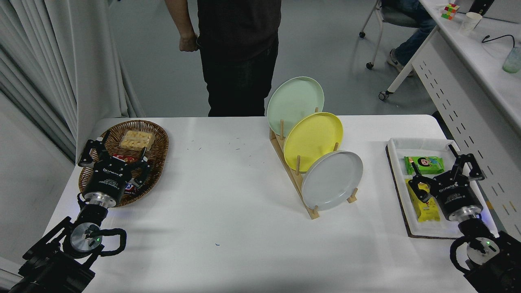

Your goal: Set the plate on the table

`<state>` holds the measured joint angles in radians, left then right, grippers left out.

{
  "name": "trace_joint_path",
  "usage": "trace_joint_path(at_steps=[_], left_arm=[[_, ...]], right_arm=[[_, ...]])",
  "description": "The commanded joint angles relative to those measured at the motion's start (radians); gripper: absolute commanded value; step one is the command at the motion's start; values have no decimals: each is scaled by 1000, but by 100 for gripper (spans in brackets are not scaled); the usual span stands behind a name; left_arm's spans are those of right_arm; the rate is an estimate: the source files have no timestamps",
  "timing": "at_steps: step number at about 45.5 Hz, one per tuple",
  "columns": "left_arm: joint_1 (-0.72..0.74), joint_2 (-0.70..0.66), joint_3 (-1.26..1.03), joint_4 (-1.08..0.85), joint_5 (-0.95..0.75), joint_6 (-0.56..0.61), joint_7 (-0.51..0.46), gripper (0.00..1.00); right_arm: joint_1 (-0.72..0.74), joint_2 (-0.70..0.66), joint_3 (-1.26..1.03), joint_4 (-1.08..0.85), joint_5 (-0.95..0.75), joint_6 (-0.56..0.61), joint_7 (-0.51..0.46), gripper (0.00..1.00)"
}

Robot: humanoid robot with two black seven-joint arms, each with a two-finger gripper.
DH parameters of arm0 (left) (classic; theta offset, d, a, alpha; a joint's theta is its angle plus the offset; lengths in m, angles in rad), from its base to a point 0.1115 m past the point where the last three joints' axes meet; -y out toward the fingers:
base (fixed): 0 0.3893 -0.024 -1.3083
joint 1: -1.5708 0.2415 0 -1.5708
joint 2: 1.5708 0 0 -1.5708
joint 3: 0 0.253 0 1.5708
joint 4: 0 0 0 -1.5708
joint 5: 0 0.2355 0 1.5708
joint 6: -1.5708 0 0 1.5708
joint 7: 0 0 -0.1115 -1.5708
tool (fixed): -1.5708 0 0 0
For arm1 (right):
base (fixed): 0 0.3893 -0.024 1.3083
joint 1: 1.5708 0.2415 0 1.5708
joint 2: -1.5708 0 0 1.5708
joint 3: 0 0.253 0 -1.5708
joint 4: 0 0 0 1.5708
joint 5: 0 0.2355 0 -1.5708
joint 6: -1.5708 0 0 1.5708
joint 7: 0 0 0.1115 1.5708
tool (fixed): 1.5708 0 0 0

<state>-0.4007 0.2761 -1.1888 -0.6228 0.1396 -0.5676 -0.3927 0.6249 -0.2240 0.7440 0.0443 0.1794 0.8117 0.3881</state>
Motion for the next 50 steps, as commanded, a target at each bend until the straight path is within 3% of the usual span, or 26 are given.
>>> trace_joint_path(at_steps=[1, 50], left_arm=[[0, 2, 0, 0, 3, 0, 0, 98], [0, 0, 0, 0, 0, 0, -1, 98]], right_arm=[[6, 3, 0, -6, 0, 0, 0, 100], [1, -40, 0, -8, 0, 0, 0, 100]])
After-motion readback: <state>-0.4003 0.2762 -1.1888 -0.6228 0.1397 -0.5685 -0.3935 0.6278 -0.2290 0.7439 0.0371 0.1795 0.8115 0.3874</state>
